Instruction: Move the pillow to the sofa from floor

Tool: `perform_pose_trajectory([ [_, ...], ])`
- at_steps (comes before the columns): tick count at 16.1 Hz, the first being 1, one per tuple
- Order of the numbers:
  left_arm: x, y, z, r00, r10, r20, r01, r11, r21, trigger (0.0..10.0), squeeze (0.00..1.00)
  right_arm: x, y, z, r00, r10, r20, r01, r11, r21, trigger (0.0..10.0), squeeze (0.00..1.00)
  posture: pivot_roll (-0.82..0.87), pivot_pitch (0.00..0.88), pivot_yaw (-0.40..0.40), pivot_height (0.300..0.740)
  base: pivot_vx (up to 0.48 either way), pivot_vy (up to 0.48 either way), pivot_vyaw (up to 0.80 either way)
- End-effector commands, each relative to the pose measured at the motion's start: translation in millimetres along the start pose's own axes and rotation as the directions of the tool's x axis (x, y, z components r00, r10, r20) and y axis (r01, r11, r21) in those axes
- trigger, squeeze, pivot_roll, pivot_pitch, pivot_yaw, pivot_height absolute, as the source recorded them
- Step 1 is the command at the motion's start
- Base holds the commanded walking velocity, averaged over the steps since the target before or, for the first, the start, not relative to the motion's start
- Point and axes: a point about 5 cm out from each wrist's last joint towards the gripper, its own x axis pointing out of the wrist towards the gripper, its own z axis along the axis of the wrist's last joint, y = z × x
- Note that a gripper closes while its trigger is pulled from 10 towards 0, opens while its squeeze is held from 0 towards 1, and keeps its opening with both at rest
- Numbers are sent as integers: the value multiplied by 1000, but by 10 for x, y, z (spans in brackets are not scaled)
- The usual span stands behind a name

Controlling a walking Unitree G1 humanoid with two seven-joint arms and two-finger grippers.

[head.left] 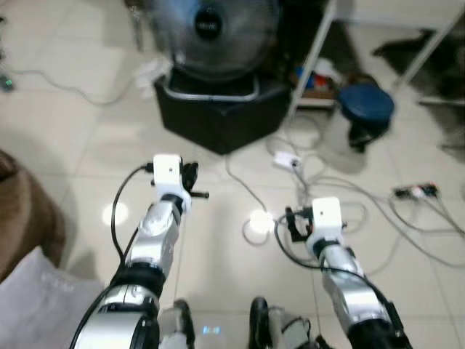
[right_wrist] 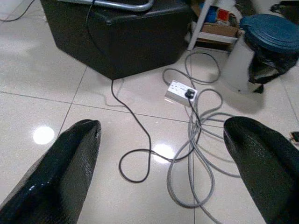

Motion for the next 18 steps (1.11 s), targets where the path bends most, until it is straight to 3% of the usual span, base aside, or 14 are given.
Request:
perform_pose_trajectory([
  [1, -8, 1, -21, 1000, 6, -8, -6, 1000, 1, 10000, 0, -36, -29, -66, 999, -15, -29, 15, 1000, -5, 10000, 0, -160, 190, -44, 740, 0, 0, 0],
  [8, -13, 3, -27, 1000, 12, -5, -12, 1000, 9, 10000, 0, -47, -39, -72, 999, -19, -34, 19, 1000, -6, 10000, 0, -162, 192, -44, 740, -70, 0, 0],
  [18, -27, 2, -43, 1000, 17, -3, -17, 1000, 17, 10000, 0, -57, -47, -80, 999, -17, -40, 17, 1000, -12, 10000, 0, -167, 192, -48, 740, -198, 0, 0],
])
